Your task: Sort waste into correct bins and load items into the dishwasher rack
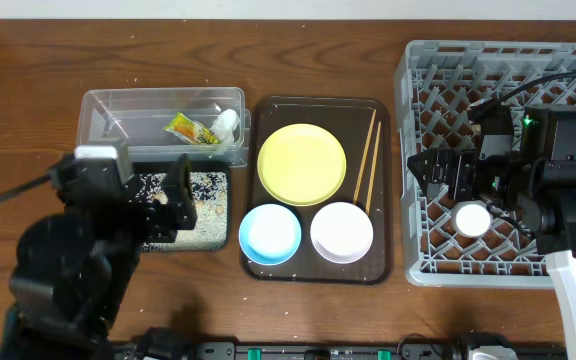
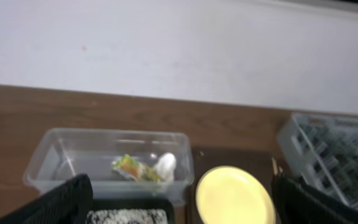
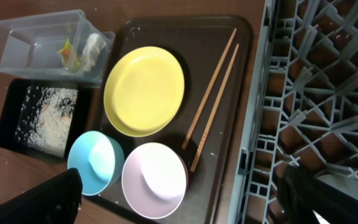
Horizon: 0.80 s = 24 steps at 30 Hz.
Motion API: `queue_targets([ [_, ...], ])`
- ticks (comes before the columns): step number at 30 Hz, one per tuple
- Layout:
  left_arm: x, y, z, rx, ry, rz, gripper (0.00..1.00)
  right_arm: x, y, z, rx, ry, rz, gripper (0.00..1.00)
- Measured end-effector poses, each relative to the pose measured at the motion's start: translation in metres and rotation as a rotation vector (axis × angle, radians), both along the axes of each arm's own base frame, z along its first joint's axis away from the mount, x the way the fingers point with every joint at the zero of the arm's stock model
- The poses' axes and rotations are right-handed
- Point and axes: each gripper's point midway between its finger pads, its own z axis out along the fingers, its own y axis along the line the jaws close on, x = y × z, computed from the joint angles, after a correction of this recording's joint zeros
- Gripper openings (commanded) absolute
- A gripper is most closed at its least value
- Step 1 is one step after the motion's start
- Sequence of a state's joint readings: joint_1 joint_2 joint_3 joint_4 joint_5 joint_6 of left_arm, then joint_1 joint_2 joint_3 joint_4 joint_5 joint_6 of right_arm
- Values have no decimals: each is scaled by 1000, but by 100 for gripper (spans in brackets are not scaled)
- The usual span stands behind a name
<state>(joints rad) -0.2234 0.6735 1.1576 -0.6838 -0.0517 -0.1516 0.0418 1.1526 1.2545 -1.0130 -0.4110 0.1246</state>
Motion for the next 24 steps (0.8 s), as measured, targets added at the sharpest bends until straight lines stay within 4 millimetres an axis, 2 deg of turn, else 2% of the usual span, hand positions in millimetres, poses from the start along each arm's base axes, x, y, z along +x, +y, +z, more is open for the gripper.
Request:
queue_targets([
  [3,7,8,-13,-13,-80,39,95,0,0,0,0,1,0,99],
  [6,12,16,-37,-26,-151,70,95,0,0,0,0,1,0,99],
  [16,5,25,-119,-38,-207,92,95,0,0,-1,0,2,0,99],
  [19,0,29,-132,-38,-224,107,95,0,0,0,0,1,0,99],
  [24,-8,39,-143,-39,-278,147,95,0,0,-1,0,2,0,99],
])
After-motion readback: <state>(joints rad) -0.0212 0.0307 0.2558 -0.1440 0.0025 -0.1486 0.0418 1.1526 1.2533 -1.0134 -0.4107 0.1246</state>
